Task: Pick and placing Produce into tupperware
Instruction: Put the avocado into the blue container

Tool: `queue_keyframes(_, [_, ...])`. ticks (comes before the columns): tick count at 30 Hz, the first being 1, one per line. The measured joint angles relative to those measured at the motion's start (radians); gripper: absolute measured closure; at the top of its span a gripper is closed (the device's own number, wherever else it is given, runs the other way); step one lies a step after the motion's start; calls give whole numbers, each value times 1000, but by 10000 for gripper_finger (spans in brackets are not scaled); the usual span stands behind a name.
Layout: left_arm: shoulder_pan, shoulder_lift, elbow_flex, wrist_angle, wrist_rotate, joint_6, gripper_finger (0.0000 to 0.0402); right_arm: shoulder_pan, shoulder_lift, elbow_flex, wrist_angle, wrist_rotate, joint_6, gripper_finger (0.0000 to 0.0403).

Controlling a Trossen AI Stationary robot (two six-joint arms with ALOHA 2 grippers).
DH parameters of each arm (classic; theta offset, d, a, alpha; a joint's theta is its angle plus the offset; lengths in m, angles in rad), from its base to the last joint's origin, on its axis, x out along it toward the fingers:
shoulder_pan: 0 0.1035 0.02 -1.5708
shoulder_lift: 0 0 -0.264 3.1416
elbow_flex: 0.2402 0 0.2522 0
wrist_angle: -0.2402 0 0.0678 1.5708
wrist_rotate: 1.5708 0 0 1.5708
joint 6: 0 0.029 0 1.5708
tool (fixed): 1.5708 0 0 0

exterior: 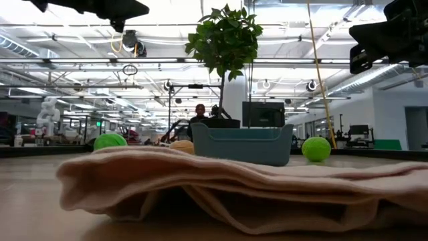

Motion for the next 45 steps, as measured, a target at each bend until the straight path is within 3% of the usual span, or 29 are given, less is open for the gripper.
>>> queue_keyframes(13, [147,250,170,-7,285,12,398,0,0,0,1,0,0,403])
queue_keyframes(17, [165,335,264,-136,314,17,399,0,0,0,1,0,0,403])
queue_keyframes(32, [154,576,615,-842,179,177,399,0,0,0,0,0,0,403])
queue_keyframes(40, [83,637,650,-965,126,339,399,0,0,0,0,0,0,403])
queue_keyframes(45, [38,701,650,-984,6,236,400,0,0,0,0,0,0,403])
